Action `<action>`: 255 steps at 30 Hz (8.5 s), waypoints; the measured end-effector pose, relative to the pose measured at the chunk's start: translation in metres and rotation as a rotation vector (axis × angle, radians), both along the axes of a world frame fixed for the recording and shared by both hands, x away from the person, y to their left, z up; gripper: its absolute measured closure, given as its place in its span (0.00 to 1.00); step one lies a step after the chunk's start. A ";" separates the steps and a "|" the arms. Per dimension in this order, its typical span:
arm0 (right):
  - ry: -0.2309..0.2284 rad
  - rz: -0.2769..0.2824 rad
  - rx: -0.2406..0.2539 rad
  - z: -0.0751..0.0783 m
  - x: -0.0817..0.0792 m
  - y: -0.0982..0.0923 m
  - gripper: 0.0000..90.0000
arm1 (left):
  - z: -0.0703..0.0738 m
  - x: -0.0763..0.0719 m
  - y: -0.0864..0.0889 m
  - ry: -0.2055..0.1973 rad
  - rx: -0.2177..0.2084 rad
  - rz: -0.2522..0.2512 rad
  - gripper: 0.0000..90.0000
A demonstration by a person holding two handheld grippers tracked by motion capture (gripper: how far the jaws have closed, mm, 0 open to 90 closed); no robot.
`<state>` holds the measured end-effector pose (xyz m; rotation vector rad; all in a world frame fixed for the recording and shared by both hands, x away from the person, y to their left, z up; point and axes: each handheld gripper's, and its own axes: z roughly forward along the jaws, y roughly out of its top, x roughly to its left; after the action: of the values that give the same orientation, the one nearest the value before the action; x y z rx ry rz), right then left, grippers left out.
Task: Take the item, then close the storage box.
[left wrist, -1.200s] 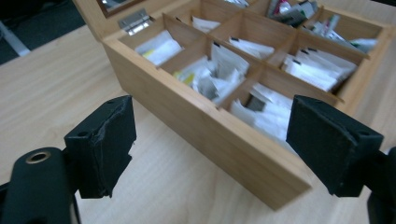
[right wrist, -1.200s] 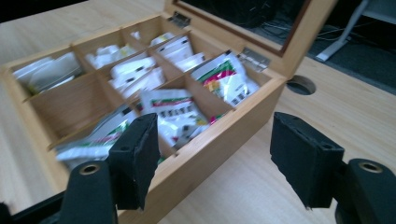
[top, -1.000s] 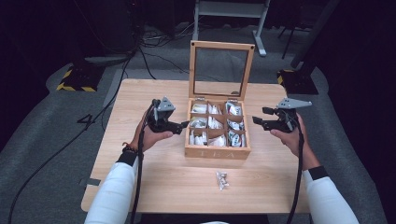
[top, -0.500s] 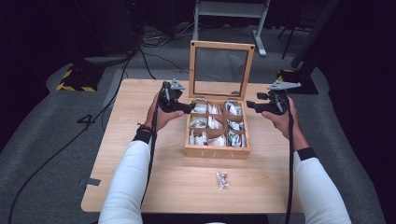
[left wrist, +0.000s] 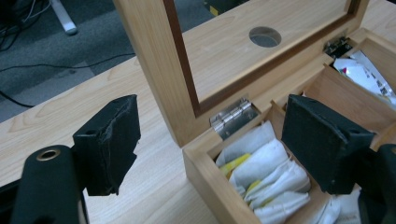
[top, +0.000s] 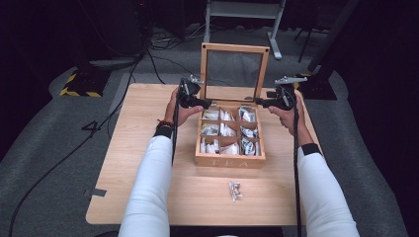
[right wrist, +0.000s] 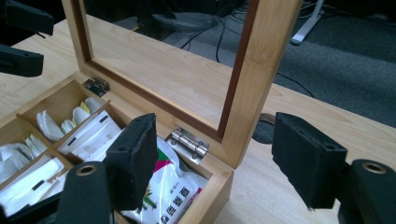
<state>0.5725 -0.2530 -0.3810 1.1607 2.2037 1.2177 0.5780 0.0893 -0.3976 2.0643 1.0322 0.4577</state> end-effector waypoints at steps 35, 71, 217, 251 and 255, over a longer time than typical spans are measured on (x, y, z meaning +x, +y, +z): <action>0.053 -0.021 0.028 -0.016 0.030 0.014 0.43 | 0.002 0.028 -0.010 0.041 -0.080 0.029 0.35; -0.077 0.059 0.033 0.018 -0.024 -0.006 0.67 | 0.054 -0.036 0.013 -0.115 -0.089 -0.115 0.59; -0.022 0.337 -0.098 -0.033 -0.159 -0.014 0.38 | -0.015 -0.169 0.031 -0.008 0.046 -0.323 0.43; -0.022 0.355 -0.113 -0.045 -0.170 -0.014 0.55 | -0.030 -0.181 0.027 -0.035 0.059 -0.343 0.46; -0.022 0.353 -0.109 -0.046 -0.170 -0.015 0.55 | -0.031 -0.180 0.028 -0.034 0.052 -0.336 0.47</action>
<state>0.4024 -0.2679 -0.4271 0.7319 2.4954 1.2133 0.3977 0.1177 -0.4287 2.2137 0.6403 0.3475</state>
